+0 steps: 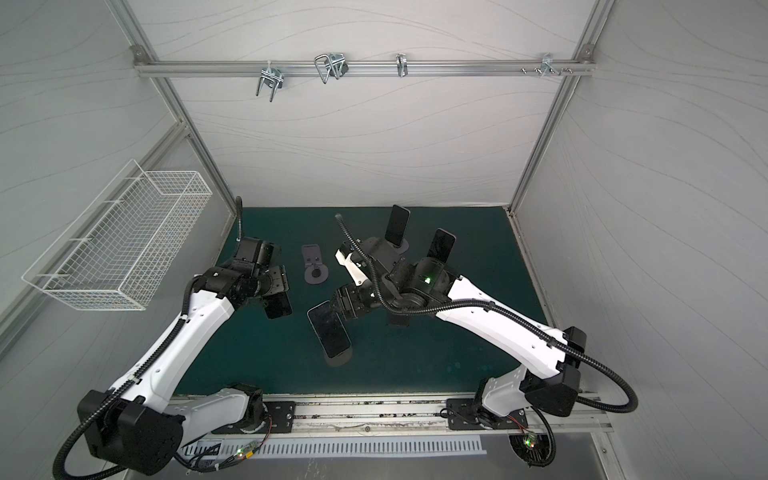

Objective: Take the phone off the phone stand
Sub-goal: 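Lower the held mint phone toward the table beside the lilac stand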

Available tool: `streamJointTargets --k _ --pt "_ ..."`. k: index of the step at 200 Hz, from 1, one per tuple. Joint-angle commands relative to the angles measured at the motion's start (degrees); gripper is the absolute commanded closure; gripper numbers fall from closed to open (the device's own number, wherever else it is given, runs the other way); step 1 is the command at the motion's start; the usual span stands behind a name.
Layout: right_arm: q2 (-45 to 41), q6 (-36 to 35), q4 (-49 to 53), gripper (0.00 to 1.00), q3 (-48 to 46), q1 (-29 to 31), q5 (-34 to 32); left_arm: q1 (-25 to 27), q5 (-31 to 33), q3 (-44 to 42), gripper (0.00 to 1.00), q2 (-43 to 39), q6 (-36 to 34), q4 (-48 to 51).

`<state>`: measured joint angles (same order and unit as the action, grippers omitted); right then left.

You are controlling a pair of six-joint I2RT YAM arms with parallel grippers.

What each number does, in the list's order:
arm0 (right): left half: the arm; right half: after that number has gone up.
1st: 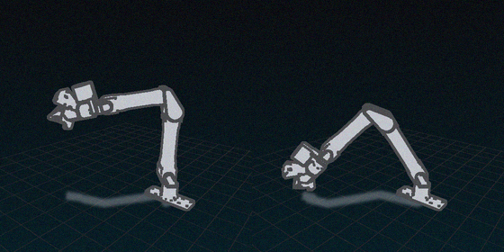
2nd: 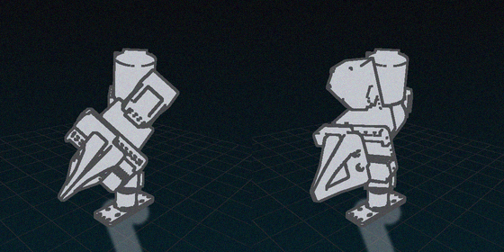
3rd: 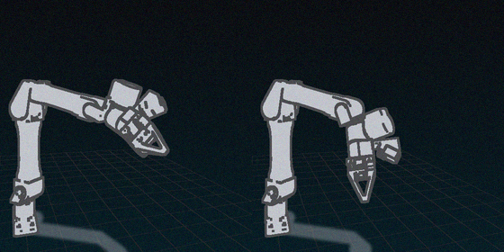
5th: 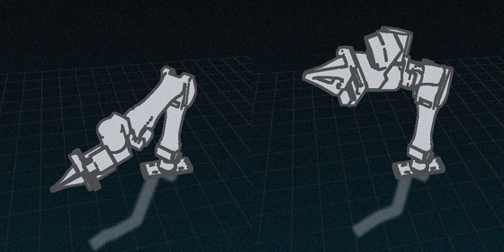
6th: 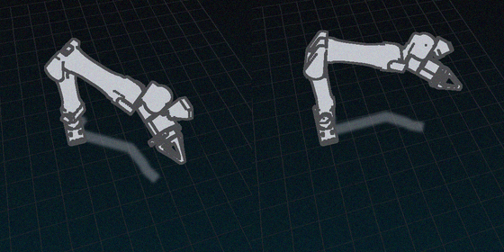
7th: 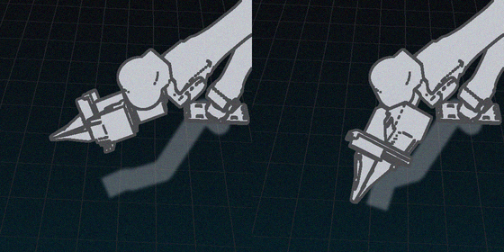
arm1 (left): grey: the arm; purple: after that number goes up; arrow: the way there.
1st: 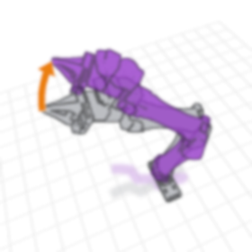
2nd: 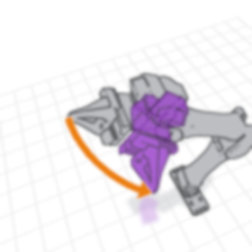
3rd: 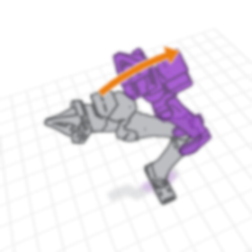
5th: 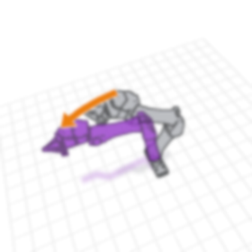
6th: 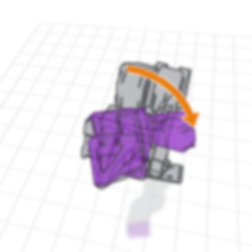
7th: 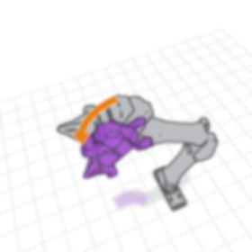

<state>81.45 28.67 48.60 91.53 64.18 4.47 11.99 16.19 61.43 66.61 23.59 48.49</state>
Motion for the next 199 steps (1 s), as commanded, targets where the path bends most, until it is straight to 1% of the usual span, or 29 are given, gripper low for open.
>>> streamJointTargets --k 1,59,148,199 --pt "0.0 -0.6 1.1 0.33 0.2 0.5 -0.7 -0.2 2.1 1.1 0.55 -0.1 -0.5 -3.5" --pt "0.0 -0.8 1.2 0.33 0.2 0.5 -0.8 -0.3 -0.1 1.9 0.55 3.0 -0.3 -3.7" --pt "-1.6 -1.0 1.2 0.33 -1.9 0.5 -1.5 -0.2 0.3 1.7 0.55 5.7 -0.3 -4.7" --pt "-1.0 -2.0 1.1 0.32 -1.3 0.5 -1.3 -0.3 -0.2 2.5 0.55 8.7 -1.2 -2.9"
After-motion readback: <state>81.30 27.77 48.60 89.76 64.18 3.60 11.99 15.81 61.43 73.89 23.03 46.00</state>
